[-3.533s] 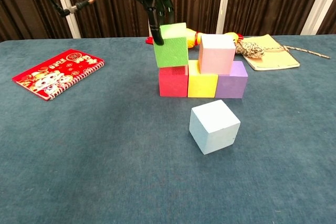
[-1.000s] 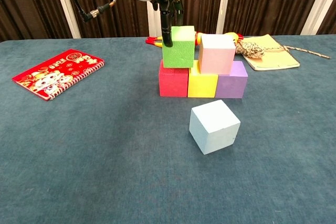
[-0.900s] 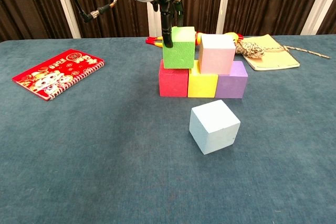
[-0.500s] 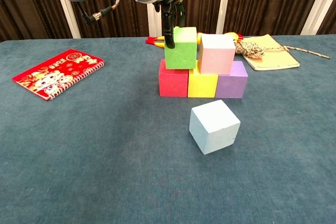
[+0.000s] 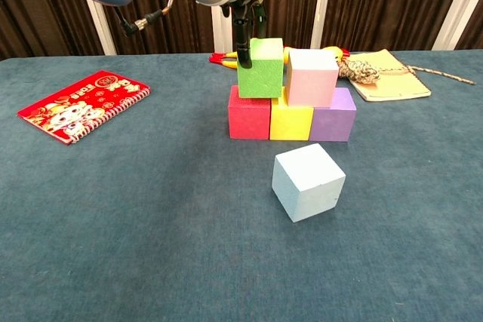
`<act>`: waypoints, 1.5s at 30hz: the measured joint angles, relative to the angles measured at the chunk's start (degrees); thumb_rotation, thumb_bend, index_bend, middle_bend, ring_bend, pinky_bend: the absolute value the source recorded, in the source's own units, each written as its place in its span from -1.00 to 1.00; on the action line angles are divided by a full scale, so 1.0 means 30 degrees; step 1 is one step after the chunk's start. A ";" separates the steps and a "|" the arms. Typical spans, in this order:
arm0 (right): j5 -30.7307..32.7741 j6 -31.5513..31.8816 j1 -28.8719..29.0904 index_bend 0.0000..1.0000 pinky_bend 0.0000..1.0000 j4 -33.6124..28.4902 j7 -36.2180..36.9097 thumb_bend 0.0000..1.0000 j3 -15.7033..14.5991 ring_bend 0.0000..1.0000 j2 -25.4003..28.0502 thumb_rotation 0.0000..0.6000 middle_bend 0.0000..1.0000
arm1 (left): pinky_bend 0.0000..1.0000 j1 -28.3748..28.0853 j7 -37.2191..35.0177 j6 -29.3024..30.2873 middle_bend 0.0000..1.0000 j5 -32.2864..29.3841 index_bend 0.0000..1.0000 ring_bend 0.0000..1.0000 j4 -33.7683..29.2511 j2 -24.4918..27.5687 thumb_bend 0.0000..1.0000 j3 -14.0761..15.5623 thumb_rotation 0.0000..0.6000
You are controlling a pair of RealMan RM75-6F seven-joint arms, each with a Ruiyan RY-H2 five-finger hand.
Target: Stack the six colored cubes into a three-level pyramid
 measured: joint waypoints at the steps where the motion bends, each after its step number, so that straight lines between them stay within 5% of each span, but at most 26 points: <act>1: 0.0009 0.0005 -0.0004 -0.84 -1.00 0.0002 0.0007 -0.69 0.0004 -1.00 0.0000 1.00 -0.87 | -0.90 0.0013 0.0012 -0.0023 -0.42 0.0011 -0.38 -0.82 0.0037 -0.0037 -0.26 -0.0005 1.00; 45: -0.0009 0.0065 -0.0044 -0.82 -1.00 0.0010 0.0110 -0.69 0.0033 -1.00 0.0050 1.00 -0.87 | -0.90 0.0311 0.0110 -0.0233 -0.42 0.0676 -0.38 -0.82 0.0900 -0.0911 -0.26 -0.0223 1.00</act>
